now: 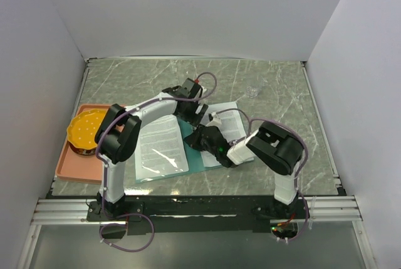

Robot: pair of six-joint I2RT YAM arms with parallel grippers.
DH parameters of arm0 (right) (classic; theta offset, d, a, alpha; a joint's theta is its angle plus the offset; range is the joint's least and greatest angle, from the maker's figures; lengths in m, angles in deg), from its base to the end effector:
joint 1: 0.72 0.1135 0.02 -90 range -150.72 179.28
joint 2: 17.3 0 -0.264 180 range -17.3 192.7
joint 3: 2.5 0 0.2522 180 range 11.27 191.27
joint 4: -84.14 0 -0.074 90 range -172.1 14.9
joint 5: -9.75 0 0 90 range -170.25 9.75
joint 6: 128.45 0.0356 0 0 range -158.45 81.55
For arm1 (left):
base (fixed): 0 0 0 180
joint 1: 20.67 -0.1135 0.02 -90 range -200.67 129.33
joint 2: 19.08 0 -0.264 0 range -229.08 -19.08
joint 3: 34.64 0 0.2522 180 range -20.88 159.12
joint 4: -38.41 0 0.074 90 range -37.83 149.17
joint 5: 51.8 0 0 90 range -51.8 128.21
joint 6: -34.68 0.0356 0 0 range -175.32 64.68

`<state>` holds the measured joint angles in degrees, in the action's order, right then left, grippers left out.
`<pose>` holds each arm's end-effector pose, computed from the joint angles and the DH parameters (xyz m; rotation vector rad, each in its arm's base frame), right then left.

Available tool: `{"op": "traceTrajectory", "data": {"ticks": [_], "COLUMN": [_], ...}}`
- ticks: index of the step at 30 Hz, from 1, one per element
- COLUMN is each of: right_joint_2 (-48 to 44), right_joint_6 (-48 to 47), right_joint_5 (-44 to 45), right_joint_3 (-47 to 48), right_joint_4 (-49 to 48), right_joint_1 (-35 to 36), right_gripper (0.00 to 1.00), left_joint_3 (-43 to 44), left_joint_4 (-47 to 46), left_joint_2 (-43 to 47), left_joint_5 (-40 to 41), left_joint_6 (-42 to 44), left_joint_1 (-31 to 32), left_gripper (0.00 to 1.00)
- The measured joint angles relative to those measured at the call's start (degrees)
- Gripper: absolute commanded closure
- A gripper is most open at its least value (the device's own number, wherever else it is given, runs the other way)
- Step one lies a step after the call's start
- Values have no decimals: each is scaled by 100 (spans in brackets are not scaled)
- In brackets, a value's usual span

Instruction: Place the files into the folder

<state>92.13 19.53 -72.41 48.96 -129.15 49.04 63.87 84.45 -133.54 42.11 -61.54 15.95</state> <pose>0.2239 0.2571 0.1030 0.2496 2.1488 1.0316 0.3411 -0.2505 0.1878 0.6750 2.5707 -0.1576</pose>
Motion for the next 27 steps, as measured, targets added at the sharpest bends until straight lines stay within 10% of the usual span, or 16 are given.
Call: {"op": "traceTrajectory", "data": {"ticks": [16,27], "right_joint_2": [-1047,-1172], "right_joint_6": [-1261,-2249], "right_joint_5": [46,990], "right_joint_3": [1235,2734], "right_joint_4": [3178,5563], "right_joint_1": [-79,-79], "right_gripper": [49,48], "left_joint_3": [1543,-1084], "left_joint_4": [1040,1202], "left_joint_2": [1038,2931], "left_joint_5": [-424,-815], "left_joint_6": [111,199], "left_joint_1": [-354,-1919], "left_gripper": [4,4]}}
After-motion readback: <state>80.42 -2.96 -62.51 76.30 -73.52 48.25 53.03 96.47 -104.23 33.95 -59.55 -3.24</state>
